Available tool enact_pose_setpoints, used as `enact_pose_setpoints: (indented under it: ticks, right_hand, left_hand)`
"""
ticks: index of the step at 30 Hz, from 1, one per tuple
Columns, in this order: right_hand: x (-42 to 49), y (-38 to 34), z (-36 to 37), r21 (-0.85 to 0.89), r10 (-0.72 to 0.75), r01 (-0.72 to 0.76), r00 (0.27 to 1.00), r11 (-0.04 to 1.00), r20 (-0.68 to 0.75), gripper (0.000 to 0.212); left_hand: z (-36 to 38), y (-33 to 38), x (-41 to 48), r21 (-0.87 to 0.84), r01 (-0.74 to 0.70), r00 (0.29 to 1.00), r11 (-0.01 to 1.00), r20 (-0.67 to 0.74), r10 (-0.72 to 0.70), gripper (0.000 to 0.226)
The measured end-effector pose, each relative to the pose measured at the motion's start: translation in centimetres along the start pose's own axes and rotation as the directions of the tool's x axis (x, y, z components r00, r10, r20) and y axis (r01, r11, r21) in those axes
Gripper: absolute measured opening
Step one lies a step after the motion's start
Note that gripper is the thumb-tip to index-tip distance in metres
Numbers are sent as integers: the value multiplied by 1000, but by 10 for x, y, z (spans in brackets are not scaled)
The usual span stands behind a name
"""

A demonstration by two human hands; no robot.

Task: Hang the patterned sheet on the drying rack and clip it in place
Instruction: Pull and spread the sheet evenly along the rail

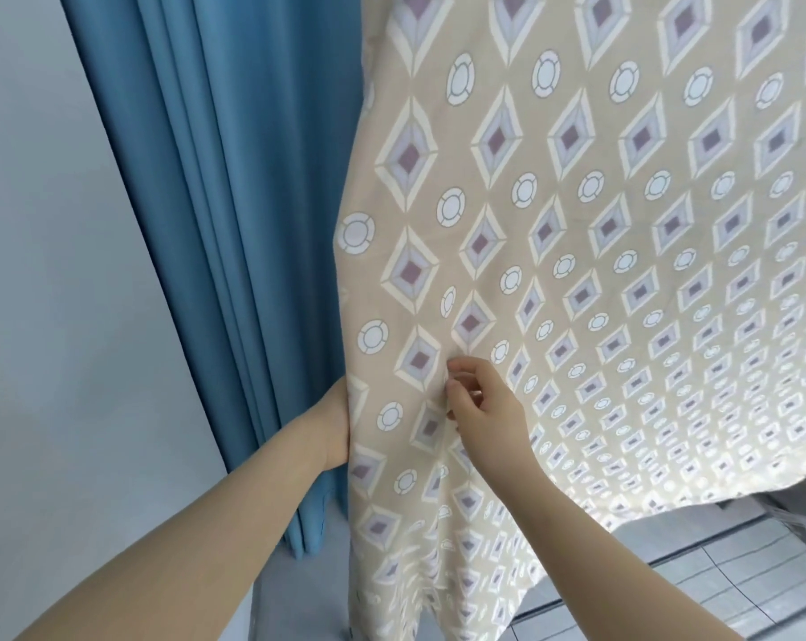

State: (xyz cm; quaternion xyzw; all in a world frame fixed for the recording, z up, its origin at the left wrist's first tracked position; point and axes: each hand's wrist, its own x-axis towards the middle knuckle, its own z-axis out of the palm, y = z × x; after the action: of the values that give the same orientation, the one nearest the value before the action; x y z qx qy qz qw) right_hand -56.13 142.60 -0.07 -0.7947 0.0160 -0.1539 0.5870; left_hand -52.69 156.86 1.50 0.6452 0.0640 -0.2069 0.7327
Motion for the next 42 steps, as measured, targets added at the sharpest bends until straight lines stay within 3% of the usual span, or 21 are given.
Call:
enact_pose_setpoints:
  ticks: [3, 7, 12, 17, 21, 28, 32, 36, 42]
  right_hand:
    - [-10, 11, 3, 26, 35, -36, 999, 999, 30, 22]
    - [-25, 33, 5, 1, 130, -131, 990, 991, 61, 20]
    - [-39, 59, 8, -65, 258, -255, 965, 965, 54, 23]
    - [-57, 87, 18, -112, 379, -373, 925, 921, 39, 22]
    - [-73, 106, 27, -119, 461, -456, 888, 882, 14, 21]
    - [-95, 134, 32, -131, 586, -586, 809, 799, -43, 20]
    - [-107, 149, 27, -134, 638, -640, 767, 756, -62, 19]
    - [-109, 164, 13, -132, 678, -678, 733, 723, -54, 20]
    - [-100, 193, -38, -117, 722, -720, 691, 684, -29, 19]
  left_hand:
    - [-2, -19, -7, 92, 38, 999, 995, 10, -39, 61]
    - [-12, -49, -5, 211, 108, 985, 972, -156, -75, 44]
    - [-15, -72, -7, 311, 149, 967, 939, -243, -73, 38]
    - [-22, -97, -11, 426, 193, 967, 884, -235, -98, 35]
    - [-36, -130, -6, 467, 238, 968, 851, -189, -167, 14]
    - [-44, -185, 14, 537, 331, 944, 776, -188, -272, 21]
    - [-36, -214, 16, 508, 434, 901, 744, -231, -368, 15]
    - [-4, -239, 11, 406, 533, 844, 742, -196, -499, 28]
    - [69, -247, 34, 364, 529, 847, 767, -167, -505, 19]
